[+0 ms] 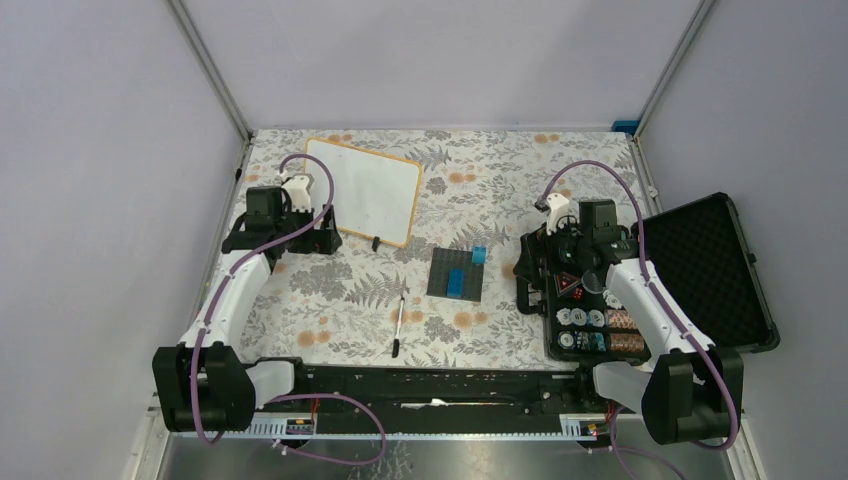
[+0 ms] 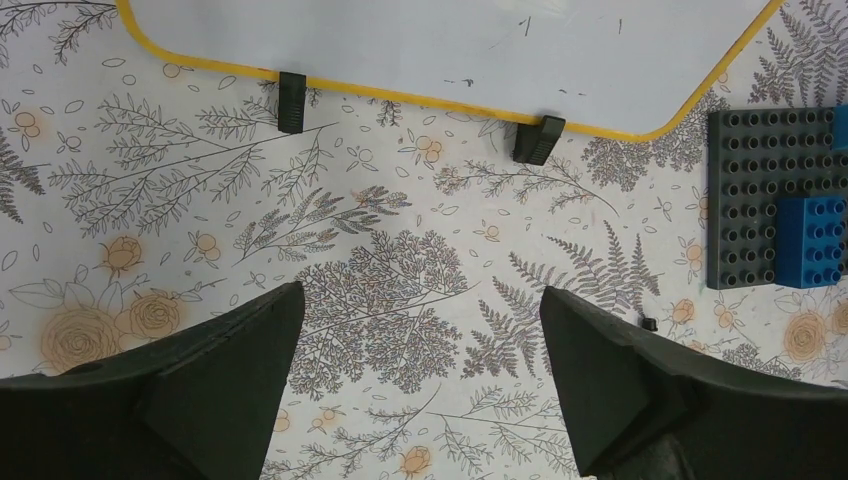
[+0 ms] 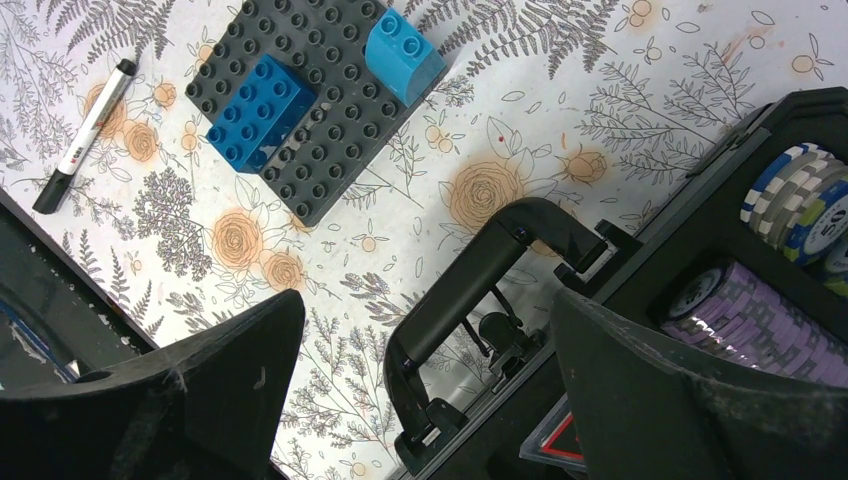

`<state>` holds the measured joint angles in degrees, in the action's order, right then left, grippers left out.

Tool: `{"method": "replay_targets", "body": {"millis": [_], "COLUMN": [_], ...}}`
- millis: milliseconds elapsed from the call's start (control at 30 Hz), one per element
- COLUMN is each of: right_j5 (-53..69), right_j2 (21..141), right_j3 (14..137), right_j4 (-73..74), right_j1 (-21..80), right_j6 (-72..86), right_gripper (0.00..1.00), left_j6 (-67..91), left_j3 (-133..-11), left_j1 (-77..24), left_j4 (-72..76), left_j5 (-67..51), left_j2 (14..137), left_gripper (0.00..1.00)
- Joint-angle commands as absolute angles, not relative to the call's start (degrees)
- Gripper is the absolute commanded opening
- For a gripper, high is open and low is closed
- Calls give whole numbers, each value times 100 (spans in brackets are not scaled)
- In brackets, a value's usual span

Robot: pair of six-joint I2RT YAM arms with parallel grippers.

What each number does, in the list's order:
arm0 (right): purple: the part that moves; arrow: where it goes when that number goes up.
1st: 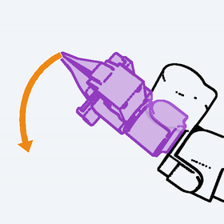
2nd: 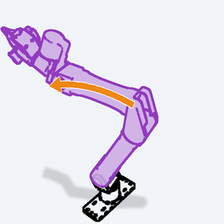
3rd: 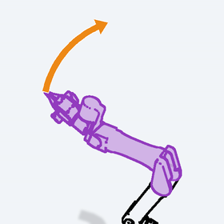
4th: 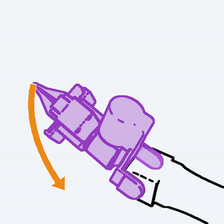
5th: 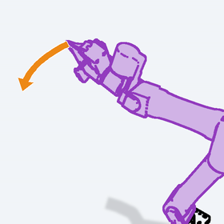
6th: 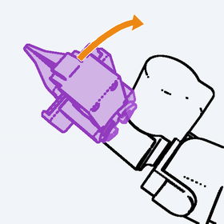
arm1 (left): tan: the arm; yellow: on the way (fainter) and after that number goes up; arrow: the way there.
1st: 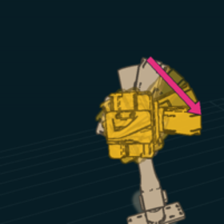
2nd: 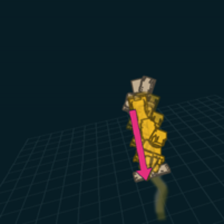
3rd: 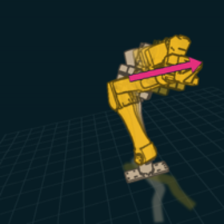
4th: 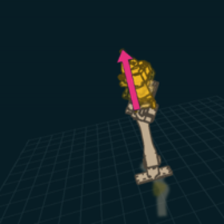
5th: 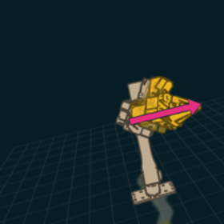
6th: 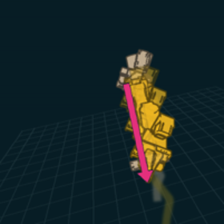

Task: Write a sentence on the whiteboard
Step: Move the whiteboard stand to the center of the board.

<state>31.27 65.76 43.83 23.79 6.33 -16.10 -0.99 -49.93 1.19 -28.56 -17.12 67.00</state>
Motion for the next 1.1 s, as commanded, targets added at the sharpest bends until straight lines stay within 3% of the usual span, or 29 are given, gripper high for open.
{"method": "replay_targets", "body": {"millis": [0,367,1067], "right_j5": [3379,3398,3376], "right_j2": [6586,6575,6600], "right_j3": [4434,4422,4421], "right_j4": [2437,2461,2465], "right_j1": [694,730,765], "right_j6": [-1744,-1784,-1784], "right_gripper": [99,99,99], "left_j6": [-312,-884,-1585], "left_j3": [-5259,-5798,-5966], "left_j1": [128,151,255], "left_j4": [-2557,-2589,-1325], "left_j5": [-1582,-1603,-1408], "left_j2": [6786,7892,9606], "left_gripper": [99,99,99]}}
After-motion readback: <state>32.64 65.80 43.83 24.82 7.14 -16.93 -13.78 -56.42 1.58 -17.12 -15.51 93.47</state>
